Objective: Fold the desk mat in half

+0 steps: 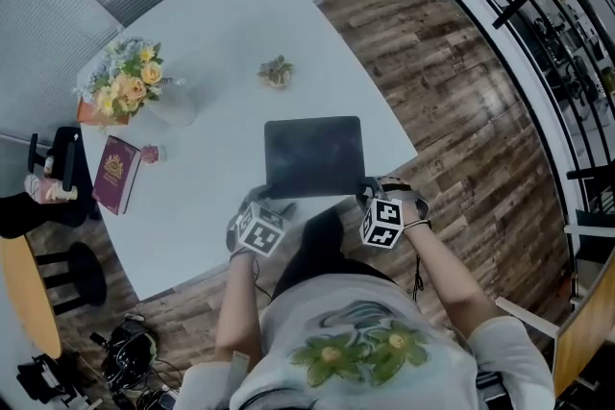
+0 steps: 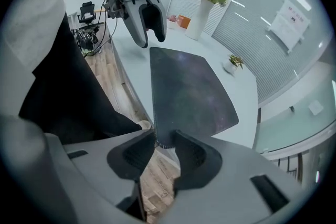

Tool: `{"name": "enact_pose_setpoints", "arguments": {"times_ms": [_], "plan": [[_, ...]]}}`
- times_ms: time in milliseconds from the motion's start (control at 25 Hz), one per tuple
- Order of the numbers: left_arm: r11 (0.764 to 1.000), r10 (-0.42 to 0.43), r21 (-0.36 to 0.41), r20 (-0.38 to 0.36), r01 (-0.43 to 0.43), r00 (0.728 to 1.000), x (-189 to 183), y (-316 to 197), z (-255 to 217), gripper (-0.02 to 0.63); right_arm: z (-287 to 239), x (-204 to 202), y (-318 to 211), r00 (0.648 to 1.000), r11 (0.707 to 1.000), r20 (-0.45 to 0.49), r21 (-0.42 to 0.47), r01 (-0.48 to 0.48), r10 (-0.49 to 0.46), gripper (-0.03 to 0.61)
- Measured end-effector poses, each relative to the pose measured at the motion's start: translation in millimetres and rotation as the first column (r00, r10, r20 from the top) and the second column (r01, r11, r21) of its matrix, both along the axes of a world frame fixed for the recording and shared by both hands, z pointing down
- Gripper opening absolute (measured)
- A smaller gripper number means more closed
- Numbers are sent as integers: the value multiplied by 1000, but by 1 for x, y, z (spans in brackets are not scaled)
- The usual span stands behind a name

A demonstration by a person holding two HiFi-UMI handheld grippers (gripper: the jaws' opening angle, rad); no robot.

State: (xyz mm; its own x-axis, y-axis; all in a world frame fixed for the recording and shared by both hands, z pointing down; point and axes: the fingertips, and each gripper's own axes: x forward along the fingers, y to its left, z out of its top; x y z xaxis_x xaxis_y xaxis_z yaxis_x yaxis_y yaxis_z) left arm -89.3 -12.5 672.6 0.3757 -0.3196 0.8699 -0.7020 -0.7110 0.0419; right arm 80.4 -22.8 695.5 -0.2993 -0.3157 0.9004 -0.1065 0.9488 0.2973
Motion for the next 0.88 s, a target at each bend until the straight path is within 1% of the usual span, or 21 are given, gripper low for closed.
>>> {"name": "enact_pose_setpoints", "arguments": {"times_ms": [80,160,320,400,520,640,760,880], "plan": [[1000,2,-4,0,-2,1000,-1,0,1,233,0,0,0,1000,1000,-13,9,19,-19,132],[1000,3,-6,1,-3,1000,-3,0,2,233,-1,0,2,999,1000,-12,-4,29,-29,120],[1000,3,-7,-7,-3,1000,-5,-2,1,233,-6,-3,5,1000,999,8,-30,28,-28,48],[1000,1,-8,-13,-1,1000,-5,-2,-1,233,-10,-3,4,1000,1000,28,-29,-2,3,31],[1000,2,-3,-12,-2,1000,-5,-3,0,233,-18,-3,0,993,995,84,-55,-78,82,28],[1000,6,5,-4,-6,1000,-5,-4,2,233,-27,-3,-5,980,988,140,-80,-134,145,28],[1000,11,8,2,-11,1000,-4,-3,1,234,-37,-3,-11,966,981,185,-93,-168,182,28],[1000,14,7,14,-14,1000,-6,-3,2,234,-49,-5,-19,940,969,244,-121,-216,240,28]]}}
